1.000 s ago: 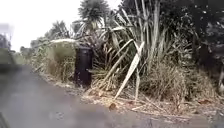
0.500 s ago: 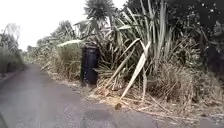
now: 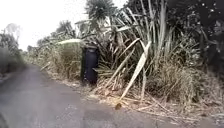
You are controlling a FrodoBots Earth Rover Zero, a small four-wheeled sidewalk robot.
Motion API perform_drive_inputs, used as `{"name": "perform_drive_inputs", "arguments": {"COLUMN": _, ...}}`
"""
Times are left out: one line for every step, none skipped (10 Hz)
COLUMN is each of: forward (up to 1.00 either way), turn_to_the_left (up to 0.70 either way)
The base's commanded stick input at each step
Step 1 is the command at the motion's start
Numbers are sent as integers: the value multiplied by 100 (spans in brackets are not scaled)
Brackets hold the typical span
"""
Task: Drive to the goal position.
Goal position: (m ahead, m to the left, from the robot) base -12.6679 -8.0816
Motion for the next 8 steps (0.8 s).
{"name": "perform_drive_inputs", "arguments": {"forward": 0, "turn_to_the_left": 70}}
{"name": "perform_drive_inputs", "arguments": {"forward": 0, "turn_to_the_left": 70}}
{"name": "perform_drive_inputs", "arguments": {"forward": 0, "turn_to_the_left": 70}}
{"name": "perform_drive_inputs", "arguments": {"forward": 0, "turn_to_the_left": 70}}
{"name": "perform_drive_inputs", "arguments": {"forward": 0, "turn_to_the_left": 70}}
{"name": "perform_drive_inputs", "arguments": {"forward": 0, "turn_to_the_left": 70}}
{"name": "perform_drive_inputs", "arguments": {"forward": 0, "turn_to_the_left": 70}}
{"name": "perform_drive_inputs", "arguments": {"forward": 0, "turn_to_the_left": 70}}
